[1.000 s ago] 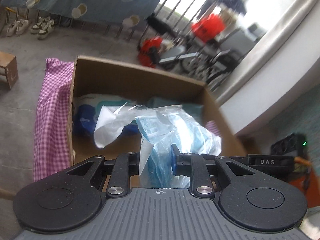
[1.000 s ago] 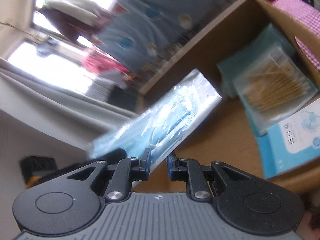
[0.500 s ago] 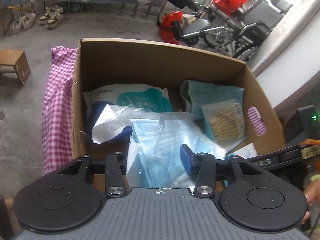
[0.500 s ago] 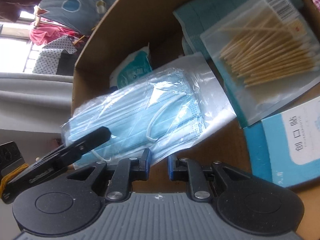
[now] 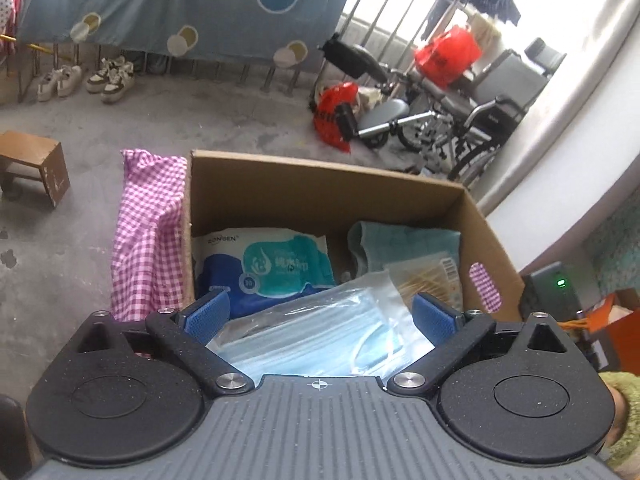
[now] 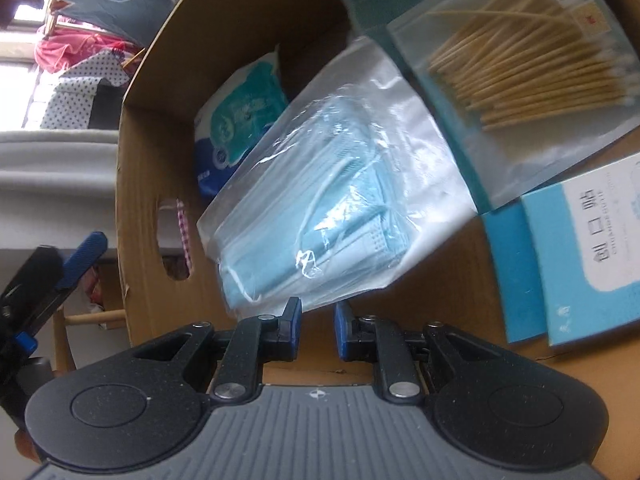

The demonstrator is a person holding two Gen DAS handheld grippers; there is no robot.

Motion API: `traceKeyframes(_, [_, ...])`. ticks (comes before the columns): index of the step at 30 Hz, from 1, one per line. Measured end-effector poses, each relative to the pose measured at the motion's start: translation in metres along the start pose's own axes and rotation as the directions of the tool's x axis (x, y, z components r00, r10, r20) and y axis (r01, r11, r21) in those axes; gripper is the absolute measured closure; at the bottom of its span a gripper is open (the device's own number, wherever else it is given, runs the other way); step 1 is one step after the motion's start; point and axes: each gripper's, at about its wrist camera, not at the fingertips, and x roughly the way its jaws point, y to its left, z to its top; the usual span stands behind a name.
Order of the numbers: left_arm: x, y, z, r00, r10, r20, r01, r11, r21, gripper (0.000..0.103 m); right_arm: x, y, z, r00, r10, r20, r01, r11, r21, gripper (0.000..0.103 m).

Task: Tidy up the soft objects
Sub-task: 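Open the right gripper to release the mask bag into the box, then withdraw the right gripper up out of the box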

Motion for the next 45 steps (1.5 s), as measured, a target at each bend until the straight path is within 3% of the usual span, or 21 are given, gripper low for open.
traceKeyframes(8, [-0.035,0.004,-0.019,0.997,-0.010,0.080,0.014,0.999,-0.049,0.002,0.008,0.024,-0.011,0.997,-0.041,-0.068,0.036,0.996,-0.078,0.081])
traceKeyframes(13, [-0.066,0.015,-0.038,0.985,-0.002,0.174,0.016,0.997,-0.080,0.001,-0.038,0.043,-0.024,0.999,-0.023,0.033,0.030,0.977,-0.211,0.070])
traceKeyframes(17, [-0.084,0.026,-0.056,0.972,0.006,0.235,0.024,0.992,-0.124,0.000,-0.070,0.049,-0.012,0.976,-0.103,0.191,0.149,0.957,-0.247,0.053])
traceKeyframes(19, [-0.089,0.033,-0.065,0.968,0.015,0.250,0.022,0.989,-0.145,0.000,-0.071,0.042,0.004,0.966,-0.155,0.206,0.199,0.956,-0.214,0.053])
traceKeyframes(22, [-0.090,0.043,-0.078,0.968,0.029,0.248,0.014,0.985,-0.170,0.000,-0.057,0.029,0.020,0.962,-0.229,0.150,0.249,0.960,-0.131,0.053])
traceKeyframes(25, [-0.093,0.053,-0.092,0.968,0.038,0.249,0.012,0.980,-0.198,0.000,-0.037,0.021,0.021,0.970,-0.244,0.007,0.244,0.965,-0.099,0.050])
traceKeyframes(29, [-0.093,0.063,-0.103,0.969,0.054,0.240,-0.004,0.979,-0.203,0.000,-0.025,0.020,0.019,0.943,-0.329,-0.044,0.323,0.940,-0.108,0.041])
traceKeyframes(34, [-0.092,0.075,-0.111,0.968,0.052,0.245,0.004,0.975,-0.223,0.000,-0.005,0.016,0.016,0.922,-0.331,-0.202,0.325,0.944,-0.065,0.038])
traceKeyframes(38, [-0.088,0.082,-0.114,0.969,0.047,0.244,0.014,0.970,-0.244,0.000,0.023,0.022,0.017,0.904,-0.344,-0.254,0.332,0.939,-0.089,0.037])
traceKeyframes(40, [-0.087,0.084,-0.115,0.970,0.045,0.240,0.017,0.968,-0.249,0.000,0.033,0.028,0.019,0.900,-0.342,-0.270,0.328,0.940,-0.095,0.031])
traceKeyframes(42, [-0.088,0.085,-0.116,0.970,0.045,0.241,0.016,0.969,-0.248,0.000,0.037,0.038,0.020,0.916,-0.308,-0.258,0.291,0.951,-0.102,0.032])
traceKeyframes(45, [-0.089,0.088,-0.119,0.969,0.049,0.242,0.015,0.967,-0.254,0.000,0.044,0.046,0.020,0.922,-0.280,-0.269,0.263,0.960,-0.096,0.032])
